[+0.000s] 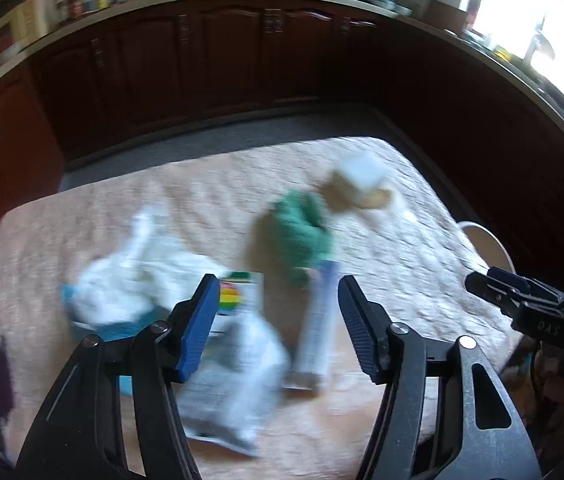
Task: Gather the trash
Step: 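Move both tools back over the table toward the remaining trash, then grasp the white tissue with the left gripper while the right grasps the green towel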
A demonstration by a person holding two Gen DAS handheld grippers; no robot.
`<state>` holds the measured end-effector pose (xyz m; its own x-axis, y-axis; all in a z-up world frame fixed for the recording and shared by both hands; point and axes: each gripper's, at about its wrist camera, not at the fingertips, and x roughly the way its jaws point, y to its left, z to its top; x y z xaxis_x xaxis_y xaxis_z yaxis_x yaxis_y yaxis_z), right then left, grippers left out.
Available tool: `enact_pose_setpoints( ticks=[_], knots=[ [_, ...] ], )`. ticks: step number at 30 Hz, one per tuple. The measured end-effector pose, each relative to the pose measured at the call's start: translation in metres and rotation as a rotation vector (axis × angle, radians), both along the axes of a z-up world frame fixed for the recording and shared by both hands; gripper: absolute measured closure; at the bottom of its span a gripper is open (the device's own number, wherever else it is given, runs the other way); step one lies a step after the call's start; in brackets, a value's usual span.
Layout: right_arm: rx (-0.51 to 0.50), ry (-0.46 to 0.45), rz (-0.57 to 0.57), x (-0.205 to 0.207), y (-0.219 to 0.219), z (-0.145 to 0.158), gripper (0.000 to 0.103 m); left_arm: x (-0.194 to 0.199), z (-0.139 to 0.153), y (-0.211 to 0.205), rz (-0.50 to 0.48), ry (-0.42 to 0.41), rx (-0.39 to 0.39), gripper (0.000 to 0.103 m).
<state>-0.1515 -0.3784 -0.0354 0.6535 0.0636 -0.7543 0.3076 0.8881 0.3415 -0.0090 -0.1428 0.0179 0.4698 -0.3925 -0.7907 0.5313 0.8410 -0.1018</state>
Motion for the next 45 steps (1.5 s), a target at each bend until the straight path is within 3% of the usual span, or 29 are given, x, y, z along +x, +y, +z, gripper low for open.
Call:
enact_pose_setpoints(
  ticks=[8,10,17,21,23,24,26,29,38,45],
  knots=[
    [0.026,0.041,0.146,0.081,0.045,-0.004,0.02,0.067,-0.009,0.05,0.121,0.089,0.02,0.042],
    [0.034,0.057,0.165,0.101,0.054,-0.01,0.016,0.08,-0.015,0.053,0.128,0.119,0.025,0.041],
    [0.05,0.131,0.206,0.156,0.073,-0.039,0.015,0.104,-0.045,0.046,0.103,0.198,0.101,0.04],
    [0.064,0.166,0.225,0.179,0.081,-0.059,0.015,0.108,-0.058,0.039,0.087,0.202,0.159,0.04],
    [0.068,0.181,0.24,0.188,0.086,-0.069,0.016,0.109,-0.062,0.039,0.083,0.203,0.166,0.045],
    [0.082,0.18,0.245,0.191,0.086,-0.073,0.018,0.109,-0.063,0.039,0.082,0.206,0.16,0.06],
    [0.105,0.173,0.243,0.193,0.086,-0.078,0.04,0.11,-0.066,0.041,0.08,0.222,0.156,0.079],
    [0.135,0.132,0.235,0.188,0.078,-0.076,0.05,0.112,-0.06,0.048,0.109,0.21,0.122,0.086],
    [0.171,-0.016,0.239,0.148,0.061,-0.027,0.051,0.088,-0.004,0.051,0.093,0.122,-0.018,0.086],
    [0.145,-0.116,0.26,0.092,0.056,0.014,0.051,0.055,0.007,0.027,0.054,0.077,-0.047,0.086]
  ],
)
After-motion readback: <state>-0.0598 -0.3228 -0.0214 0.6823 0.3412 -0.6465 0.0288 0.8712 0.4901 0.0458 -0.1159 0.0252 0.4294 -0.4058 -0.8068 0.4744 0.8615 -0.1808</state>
